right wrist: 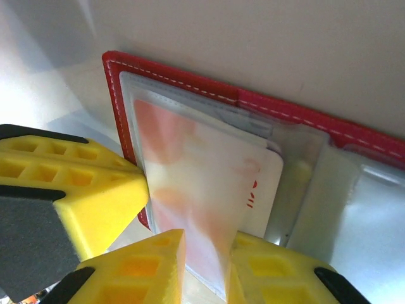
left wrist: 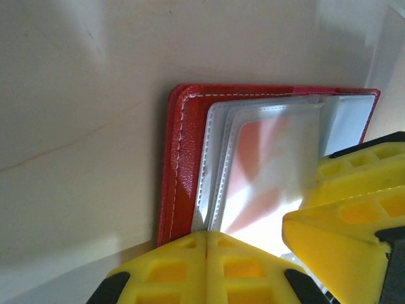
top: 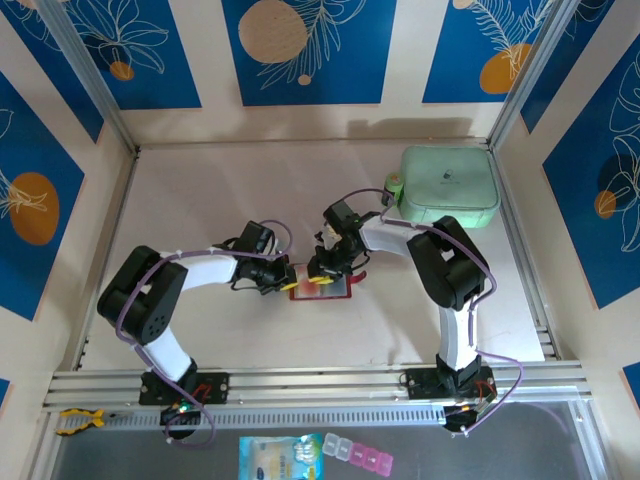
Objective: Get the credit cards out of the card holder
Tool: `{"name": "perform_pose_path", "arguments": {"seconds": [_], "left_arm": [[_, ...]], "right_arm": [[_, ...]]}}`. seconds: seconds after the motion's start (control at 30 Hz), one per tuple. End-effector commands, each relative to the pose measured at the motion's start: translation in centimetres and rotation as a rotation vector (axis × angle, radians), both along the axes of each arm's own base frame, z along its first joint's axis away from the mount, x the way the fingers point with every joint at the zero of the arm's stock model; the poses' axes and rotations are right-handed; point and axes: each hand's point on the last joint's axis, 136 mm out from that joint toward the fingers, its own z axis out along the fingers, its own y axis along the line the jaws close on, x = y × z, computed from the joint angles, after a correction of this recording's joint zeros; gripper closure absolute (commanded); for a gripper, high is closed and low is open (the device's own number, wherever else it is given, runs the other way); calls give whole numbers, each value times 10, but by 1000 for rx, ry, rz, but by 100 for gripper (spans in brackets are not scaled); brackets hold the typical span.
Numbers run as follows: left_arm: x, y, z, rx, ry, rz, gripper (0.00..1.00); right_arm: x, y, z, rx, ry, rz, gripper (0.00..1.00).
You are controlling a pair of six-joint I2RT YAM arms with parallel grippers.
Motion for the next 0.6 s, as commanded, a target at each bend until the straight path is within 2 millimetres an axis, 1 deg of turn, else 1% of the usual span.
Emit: {"name": "perform_pose_path", "arguments": {"seconds": [0.0,0.1,0.23,0.4,0.57], "left_arm": [[-9,10,-13,55,59,-1,98],[-9,10,-13,56,60,-2,98],[-10,11,-14,61,61,-1,98],[-9,10,-10,56,56,0,98],[-5,9,0,48,36,1,98]], "right_arm": [[-4,-11,-8,-88,6,14,75],[-2,-18,-7,-134,-20,20,75],[0,-22,-4,-152,-37,28,75],[-2,-14,3,-99,-24,37,75],[-3,-10,11,-69,-19,33,75]]}}
